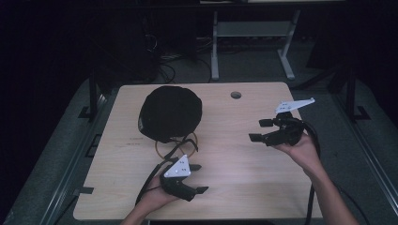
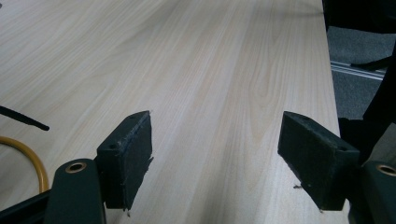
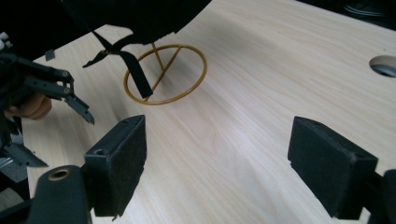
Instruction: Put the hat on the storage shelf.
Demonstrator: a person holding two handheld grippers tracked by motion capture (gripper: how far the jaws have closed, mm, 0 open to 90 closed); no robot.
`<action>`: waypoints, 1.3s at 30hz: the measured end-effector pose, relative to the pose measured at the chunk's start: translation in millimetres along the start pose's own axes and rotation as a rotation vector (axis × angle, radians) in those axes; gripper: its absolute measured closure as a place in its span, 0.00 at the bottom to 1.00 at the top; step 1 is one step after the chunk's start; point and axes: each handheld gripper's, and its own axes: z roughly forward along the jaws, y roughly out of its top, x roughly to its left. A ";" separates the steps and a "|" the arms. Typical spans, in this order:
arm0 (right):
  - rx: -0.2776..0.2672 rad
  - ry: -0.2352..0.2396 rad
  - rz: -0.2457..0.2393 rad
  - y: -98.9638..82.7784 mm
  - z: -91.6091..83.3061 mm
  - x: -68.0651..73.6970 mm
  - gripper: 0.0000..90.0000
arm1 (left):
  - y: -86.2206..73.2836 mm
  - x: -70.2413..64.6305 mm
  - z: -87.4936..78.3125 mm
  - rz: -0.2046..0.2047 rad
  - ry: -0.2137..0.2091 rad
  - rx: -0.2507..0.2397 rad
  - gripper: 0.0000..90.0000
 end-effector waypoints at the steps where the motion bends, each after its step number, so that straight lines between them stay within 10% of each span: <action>1: 0.003 0.002 0.006 -1.8 0.1 0.8 0.21 | -0.1 -0.1 0.1 0.001 0.001 0.000 0.29; 39: 0.034 0.010 0.101 -72.5 -0.5 -5.7 0.21 | -1.3 -0.6 0.5 -0.002 -0.001 0.008 0.29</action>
